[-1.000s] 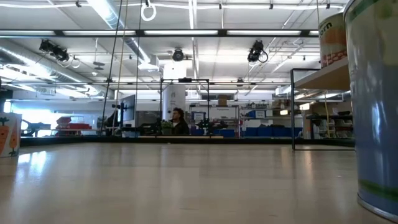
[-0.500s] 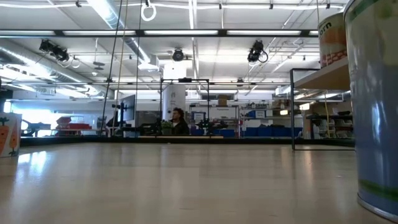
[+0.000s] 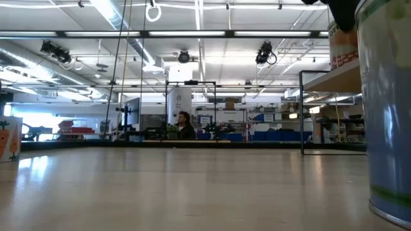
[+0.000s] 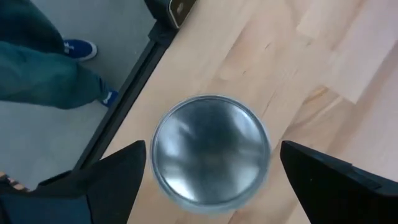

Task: Pick and place cans onto a shelf
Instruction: Put the canned peaches on the shelf aligned with the other canned peaches, then put the canned sliced carrots on the shelf

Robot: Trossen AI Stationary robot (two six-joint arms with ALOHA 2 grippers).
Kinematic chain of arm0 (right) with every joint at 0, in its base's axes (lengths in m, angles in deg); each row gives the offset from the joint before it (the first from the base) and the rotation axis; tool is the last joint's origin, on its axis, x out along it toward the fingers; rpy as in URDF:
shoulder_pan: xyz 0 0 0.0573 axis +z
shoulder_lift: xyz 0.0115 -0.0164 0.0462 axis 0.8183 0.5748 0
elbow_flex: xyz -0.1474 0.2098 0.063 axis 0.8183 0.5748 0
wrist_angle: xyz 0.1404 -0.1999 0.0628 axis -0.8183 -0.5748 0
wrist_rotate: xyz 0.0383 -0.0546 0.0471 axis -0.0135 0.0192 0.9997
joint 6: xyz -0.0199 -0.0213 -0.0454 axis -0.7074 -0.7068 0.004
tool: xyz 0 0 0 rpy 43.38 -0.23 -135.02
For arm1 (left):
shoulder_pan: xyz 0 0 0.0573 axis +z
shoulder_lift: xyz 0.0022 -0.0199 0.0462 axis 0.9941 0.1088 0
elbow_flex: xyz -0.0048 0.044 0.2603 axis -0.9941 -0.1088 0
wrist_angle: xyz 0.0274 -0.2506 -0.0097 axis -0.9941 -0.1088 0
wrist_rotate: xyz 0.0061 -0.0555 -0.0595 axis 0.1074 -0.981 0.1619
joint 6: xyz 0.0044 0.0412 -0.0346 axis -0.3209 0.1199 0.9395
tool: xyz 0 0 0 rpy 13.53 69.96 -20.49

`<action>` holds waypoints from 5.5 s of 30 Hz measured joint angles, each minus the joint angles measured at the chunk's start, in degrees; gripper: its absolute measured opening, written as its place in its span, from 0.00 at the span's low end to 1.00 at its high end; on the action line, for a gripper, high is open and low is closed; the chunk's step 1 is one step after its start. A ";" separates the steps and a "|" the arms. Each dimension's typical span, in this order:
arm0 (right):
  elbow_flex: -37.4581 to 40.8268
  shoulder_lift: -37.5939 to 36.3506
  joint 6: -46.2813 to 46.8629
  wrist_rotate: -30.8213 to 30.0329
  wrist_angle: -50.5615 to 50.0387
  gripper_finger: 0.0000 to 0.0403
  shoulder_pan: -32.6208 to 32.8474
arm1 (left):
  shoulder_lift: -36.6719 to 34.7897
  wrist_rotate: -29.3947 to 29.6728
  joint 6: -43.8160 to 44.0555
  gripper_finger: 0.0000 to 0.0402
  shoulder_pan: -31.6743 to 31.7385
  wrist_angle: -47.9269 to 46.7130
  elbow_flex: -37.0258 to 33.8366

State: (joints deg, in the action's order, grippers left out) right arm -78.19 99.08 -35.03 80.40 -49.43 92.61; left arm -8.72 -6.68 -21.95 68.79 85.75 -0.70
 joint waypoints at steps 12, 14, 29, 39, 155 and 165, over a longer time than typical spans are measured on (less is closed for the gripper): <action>0.30 1.83 -1.04 -0.99 0.51 0.92 -0.89 | 0.00 0.00 0.02 0.99 0.00 -0.71 -0.02; 0.28 2.26 -1.11 -0.44 0.77 0.89 -1.29 | 0.00 0.00 0.00 0.99 0.00 -0.81 -0.02; -7.61 -7.97 -0.51 8.11 -8.31 0.80 0.02 | 0.00 0.00 0.00 0.99 0.00 -0.82 -0.02; -10.56 -26.24 -2.94 20.14 -15.85 0.81 9.14 | 0.00 0.00 0.02 0.99 0.00 -0.81 -0.02; 3.74 -34.63 -1.78 -2.68 20.65 0.87 -40.04 | -14.69 -11.13 -0.86 0.95 13.65 -64.97 0.04; 3.71 -30.53 4.40 -9.24 28.29 0.87 -36.89 | -13.21 -13.28 23.10 0.85 -4.08 -98.39 -0.60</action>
State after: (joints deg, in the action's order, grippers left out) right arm -74.48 68.55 -30.63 71.16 -21.14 55.72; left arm -21.93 -19.96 1.15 64.72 -12.64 -1.31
